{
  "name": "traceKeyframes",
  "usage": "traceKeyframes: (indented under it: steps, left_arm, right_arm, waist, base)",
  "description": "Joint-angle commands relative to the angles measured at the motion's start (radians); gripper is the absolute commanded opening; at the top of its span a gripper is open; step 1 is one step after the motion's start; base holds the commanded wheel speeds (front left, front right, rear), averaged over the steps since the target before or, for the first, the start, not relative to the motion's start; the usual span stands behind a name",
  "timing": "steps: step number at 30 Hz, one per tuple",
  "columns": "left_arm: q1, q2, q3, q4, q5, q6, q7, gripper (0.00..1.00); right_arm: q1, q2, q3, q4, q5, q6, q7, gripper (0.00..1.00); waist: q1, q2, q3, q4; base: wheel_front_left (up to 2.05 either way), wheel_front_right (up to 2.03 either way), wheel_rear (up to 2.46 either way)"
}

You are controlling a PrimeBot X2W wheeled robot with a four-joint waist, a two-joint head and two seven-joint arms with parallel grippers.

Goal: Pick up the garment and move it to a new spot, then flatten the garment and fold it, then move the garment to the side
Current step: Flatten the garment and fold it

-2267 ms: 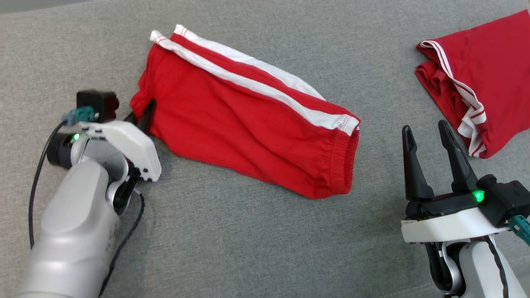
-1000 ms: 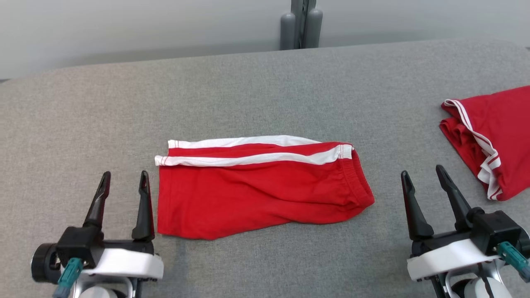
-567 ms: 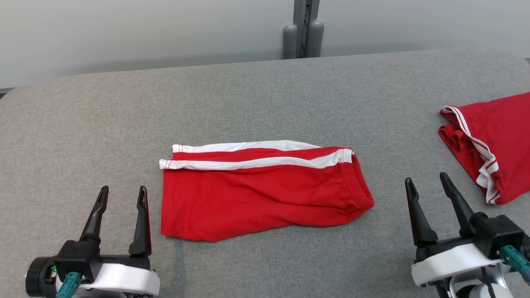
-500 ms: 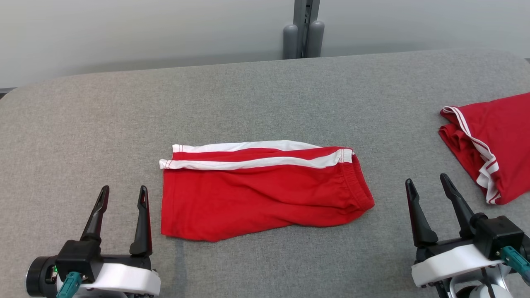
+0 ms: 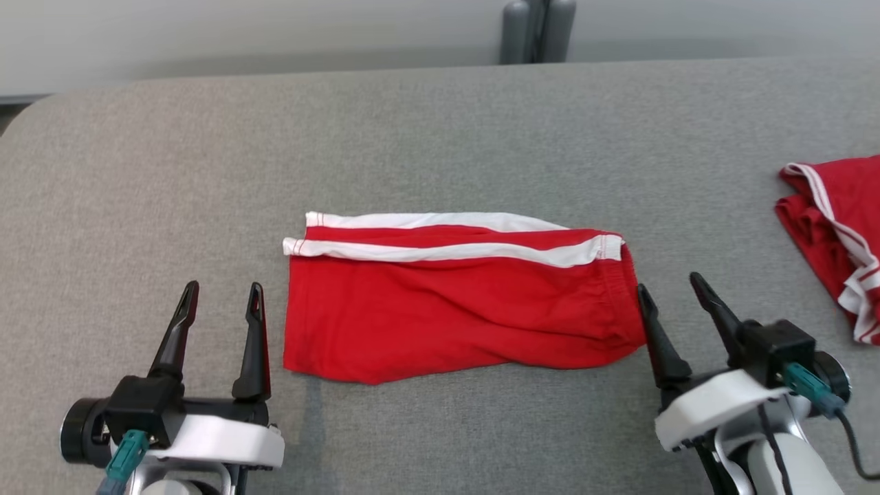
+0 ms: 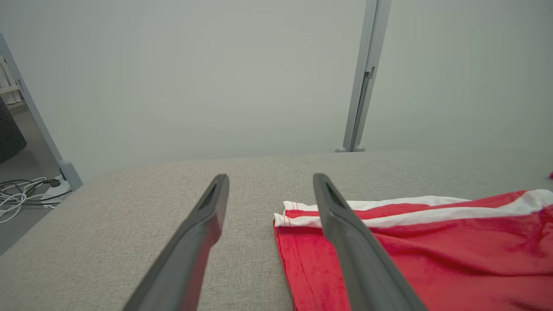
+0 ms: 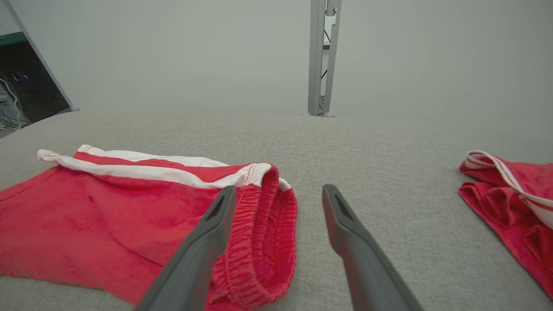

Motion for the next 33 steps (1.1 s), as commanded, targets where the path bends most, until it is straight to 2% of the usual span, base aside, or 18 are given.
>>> traceKeyframes:
  steps: [1,5,12,20,22,23,24,33]
  left_arm:
    - [-0.024,0.001,0.002,-0.002,0.003,-0.005,-0.006,1.0]
    - [-0.045,-0.006,-0.008,0.01,0.004,-0.01,-0.014,1.0]
    - [-0.075,-0.012,-0.013,0.034,0.002,-0.016,-0.024,1.0]
    - [-0.101,-0.013,-0.014,0.05,0.004,-0.023,-0.032,1.0]
    - [-0.104,-0.012,-0.014,0.054,0.005,-0.023,-0.035,1.0]
    - [-0.104,-0.012,-0.014,0.055,0.005,-0.023,-0.036,1.0]
    - [-0.104,-0.012,-0.014,0.056,0.005,-0.023,-0.037,1.0]
    - [-0.108,-0.013,-0.015,0.069,-0.002,-0.025,-0.041,1.0]
  right_arm:
    - [-0.017,-0.007,0.006,0.012,0.01,0.0,-0.004,1.0]
    - [-0.087,-0.022,0.042,0.125,0.018,0.0,-0.001,1.0]
    - [-0.169,-0.046,0.043,0.284,0.054,0.0,-0.017,1.0]
    - [-0.235,-0.052,0.145,0.401,0.177,0.0,-0.006,1.0]
    - [-0.246,-0.059,0.168,0.418,0.202,0.0,-0.008,0.49]
    - [-0.251,-0.063,0.18,0.424,0.213,0.0,-0.011,0.16]
    - [-0.255,-0.068,0.187,0.43,0.223,0.0,-0.016,0.0]
    - [-0.254,-0.134,0.219,0.442,0.304,-0.003,-0.049,0.0]
  waist:
    - [0.0,0.0,0.02,0.017]
    - [0.0,0.0,0.049,0.039]
    - [0.0,0.0,0.084,0.058]
    - [0.0,0.0,0.106,0.061]
    - [0.0,0.0,0.109,0.059]
    - [0.0,0.0,0.11,0.058]
    - [0.0,0.0,0.111,0.057]
    - [0.0,0.0,0.101,0.04]
  base:
    - [0.0,0.0,0.0]
    - [0.0,0.0,0.0]
    - [0.0,0.0,0.0]
    - [0.0,0.0,0.0]
    - [0.0,0.0,0.0]
    - [0.0,0.0,0.0]
    - [0.0,0.0,0.0]
    - [0.0,0.0,0.0]
